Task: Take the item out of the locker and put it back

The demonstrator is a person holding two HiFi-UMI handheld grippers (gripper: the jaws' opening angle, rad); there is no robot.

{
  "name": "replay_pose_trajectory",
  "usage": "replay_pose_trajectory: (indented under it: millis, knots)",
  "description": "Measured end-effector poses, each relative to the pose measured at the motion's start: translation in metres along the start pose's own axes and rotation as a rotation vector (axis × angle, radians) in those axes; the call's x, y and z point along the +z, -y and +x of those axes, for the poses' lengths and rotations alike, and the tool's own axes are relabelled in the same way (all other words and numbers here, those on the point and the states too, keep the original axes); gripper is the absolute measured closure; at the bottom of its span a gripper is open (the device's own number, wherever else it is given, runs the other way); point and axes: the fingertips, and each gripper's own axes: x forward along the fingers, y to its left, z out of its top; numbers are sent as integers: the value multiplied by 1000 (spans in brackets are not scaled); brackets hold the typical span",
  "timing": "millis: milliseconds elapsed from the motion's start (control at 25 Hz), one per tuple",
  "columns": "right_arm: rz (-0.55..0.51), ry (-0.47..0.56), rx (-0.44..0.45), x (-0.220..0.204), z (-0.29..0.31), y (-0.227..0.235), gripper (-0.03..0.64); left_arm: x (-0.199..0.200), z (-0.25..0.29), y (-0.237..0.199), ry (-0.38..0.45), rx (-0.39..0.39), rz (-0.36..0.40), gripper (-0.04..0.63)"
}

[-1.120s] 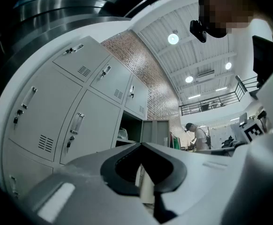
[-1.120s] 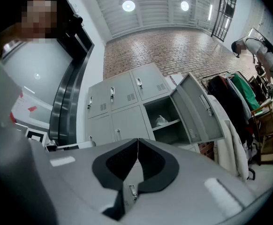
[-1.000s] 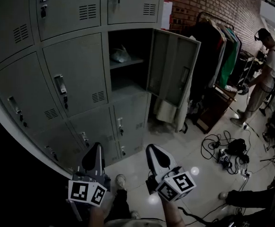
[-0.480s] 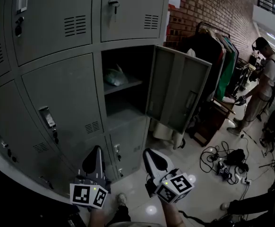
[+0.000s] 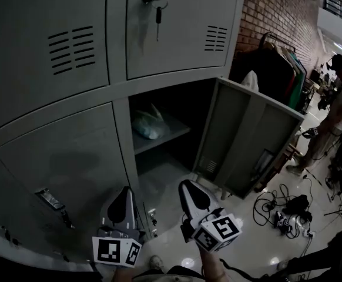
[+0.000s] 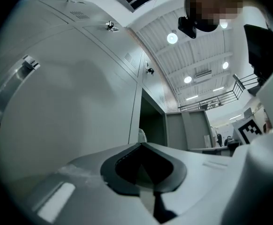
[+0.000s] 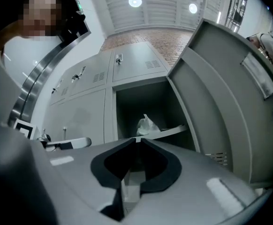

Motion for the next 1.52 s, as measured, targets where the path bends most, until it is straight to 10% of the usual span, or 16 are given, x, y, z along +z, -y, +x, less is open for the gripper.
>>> replay_pose_trajectory:
  millis: [640,680,760,880,1280,1400,1520]
  knots:
    - [-177,7,105,44,89,21,612,-5,33,19,17,4,-10,591]
    - [-158,3,110,49,100,22,573,-3,35,22,17,0,-12,591]
    - [-125,-46,124,51,126,23,173,0,39,26,22,-5,-23,591]
    - [-141,-168,131,39,166,29,101,-4,41,32,14,-23,-20,591]
    - [-209,-289,89,23,200,34,127,-8,41,31,1,-32,-7,591]
    - [-262,-307,92,18,199,34,508,-8,40,26,4,-20,-11,591]
    - [-268,-293,105,16,199,30,589,-9,38,22,2,-10,-13,591]
